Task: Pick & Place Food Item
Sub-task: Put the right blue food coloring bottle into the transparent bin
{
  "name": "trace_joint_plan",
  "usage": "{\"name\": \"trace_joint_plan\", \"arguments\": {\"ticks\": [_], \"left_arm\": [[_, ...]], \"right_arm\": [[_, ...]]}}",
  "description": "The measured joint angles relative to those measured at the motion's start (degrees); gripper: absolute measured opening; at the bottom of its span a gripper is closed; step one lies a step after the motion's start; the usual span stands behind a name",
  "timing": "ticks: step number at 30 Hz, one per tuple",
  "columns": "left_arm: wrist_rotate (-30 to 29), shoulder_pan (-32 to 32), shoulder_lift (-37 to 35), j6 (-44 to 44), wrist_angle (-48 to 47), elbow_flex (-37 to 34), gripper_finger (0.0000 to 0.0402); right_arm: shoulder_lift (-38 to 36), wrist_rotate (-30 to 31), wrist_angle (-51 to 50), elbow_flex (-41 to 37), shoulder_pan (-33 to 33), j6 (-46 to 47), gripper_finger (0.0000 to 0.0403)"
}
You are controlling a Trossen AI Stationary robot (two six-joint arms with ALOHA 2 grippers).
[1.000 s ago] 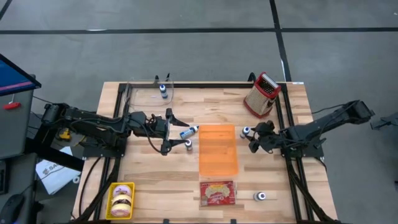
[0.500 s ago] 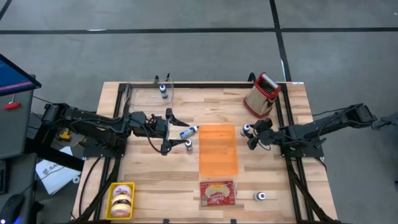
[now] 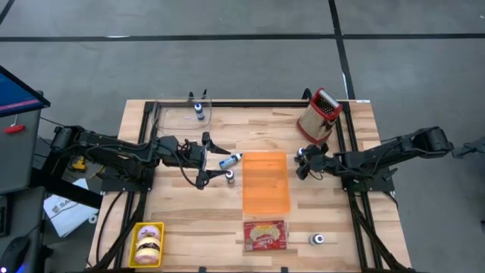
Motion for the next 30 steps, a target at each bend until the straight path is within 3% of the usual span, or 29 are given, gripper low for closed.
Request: {"name": "trace_joint_plan", "arguments": {"ticks": [5,10,17,25,30], "left_arm": [[0.0,0.0,0.0,0.0,-0.3,0.0,0.0292],[0.0,0.0,0.0,0.8,-2.5,0.0,0.0292],[-0.8,0.0,1.2,1.8,-7.5,0.0,0.0292],[1.9,0.0,10.9,1.1,7.2,0.3,0.0292],[2.7,0.0,19.8,-0.2,9.1,6.8,0.0292]], "right_arm": [[0.2,0.1,2.3,0.0,2.4,-1.1,0.0078],[-2.9,-0.5,3.1,0.0,6.3,0.8,0.0077],[-9.2,-7.3,1.8,3.6,15.0,6.3,0.0093],[-9.6,-3.3,-8.1,14.7,24.3,6.0,0.0087],[-4.1,-2.8,-11.7,22.4,27.4,3.6,0.0088]]}}
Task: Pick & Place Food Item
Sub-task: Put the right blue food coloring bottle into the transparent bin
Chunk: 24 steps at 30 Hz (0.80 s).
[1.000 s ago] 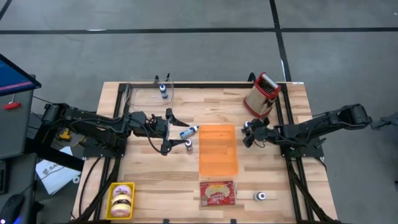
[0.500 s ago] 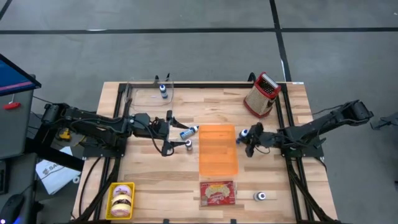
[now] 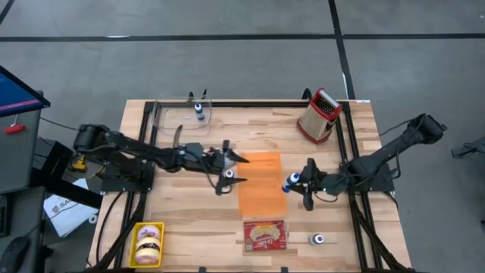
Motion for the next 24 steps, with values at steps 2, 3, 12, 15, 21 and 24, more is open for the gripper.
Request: {"name": "trace_joint_plan", "arguments": {"ticks": [2,3,12,15,21,24], "left_arm": [[1.3,0.0,3.7,-0.2,0.1,3.5,0.0292],[2.2,0.0,5.1,-0.3,-0.3,4.9,0.0292],[8.1,0.0,13.1,-2.9,-0.9,13.5,0.0292],[8.7,0.0,14.3,-3.0,-1.9,14.8,0.0292],[10.1,-0.2,15.9,-4.0,-1.9,17.3,0.0292],[10.6,-0.5,16.2,-4.0,-2.9,17.5,0.0292]], "right_arm": [[3.1,0.0,-1.5,2.7,0.3,-1.2,0.0088],[4.8,0.0,-1.9,4.0,0.3,-1.8,0.0088],[14.8,-1.6,-2.5,12.7,0.3,-7.9,0.0088],[16.5,-1.7,-2.2,14.9,0.3,-9.6,0.0088],[18.8,-2.6,-2.1,17.3,-1.0,-12.7,0.0088],[19.8,-3.8,-1.8,18.2,-2.6,-14.0,0.0088]]}}
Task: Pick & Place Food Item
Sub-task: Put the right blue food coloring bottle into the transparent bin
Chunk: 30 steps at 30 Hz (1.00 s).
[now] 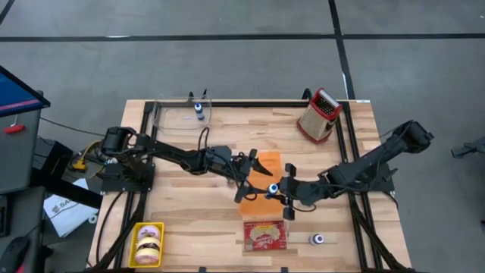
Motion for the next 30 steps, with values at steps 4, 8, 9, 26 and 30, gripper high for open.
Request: {"name": "trace_joint_plan", "arguments": {"ticks": [4,8,9,26,30], "left_arm": [[0.1,0.0,-0.1,0.0,0.0,0.2,0.0292],[0.2,0.0,-0.1,0.0,0.4,0.2,0.0292],[0.2,0.0,-0.1,0.0,0.4,0.2,0.0292],[0.0,-0.1,-0.1,0.1,2.1,0.1,0.0251],[0.0,-0.1,-0.1,0.1,2.1,0.1,0.0203]], "right_arm": [[0.3,-0.7,0.5,0.7,-1.2,-1.6,0.0088],[0.2,-1.7,1.8,0.9,-2.1,-3.4,0.0088],[0.2,-2.5,2.5,0.9,-2.4,-3.9,0.0088],[0.1,-5.2,4.6,0.9,-4.9,-6.2,0.0089],[0.1,-5.2,4.6,0.9,-4.9,-6.2,0.0089]]}}
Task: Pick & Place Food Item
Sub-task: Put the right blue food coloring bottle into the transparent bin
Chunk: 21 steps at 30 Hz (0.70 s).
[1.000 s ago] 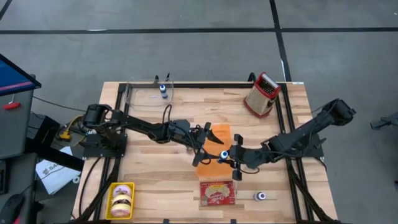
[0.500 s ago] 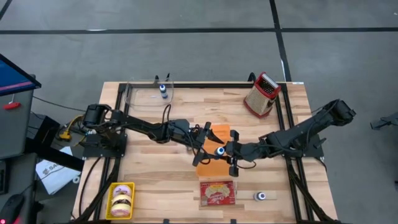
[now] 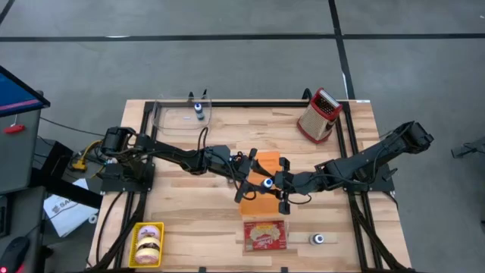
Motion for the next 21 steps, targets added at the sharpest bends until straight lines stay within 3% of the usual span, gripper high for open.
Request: {"name": "trace_joint_plan", "arguments": {"ticks": [7,14,21], "left_arm": [[0.0,0.0,0.0,-0.9,0.4,0.0,0.0112],[0.0,0.0,0.0,-0.9,0.9,-0.1,0.0109],[-1.6,0.5,-0.5,-0.8,0.6,-0.1,0.0109]], "right_arm": [[0.0,0.0,-0.1,-0.1,0.0,0.0,0.0089],[0.0,0.0,-0.1,-0.1,0.3,0.4,0.01],[-0.1,0.5,0.2,-0.1,0.7,1.3,0.0163]]}}
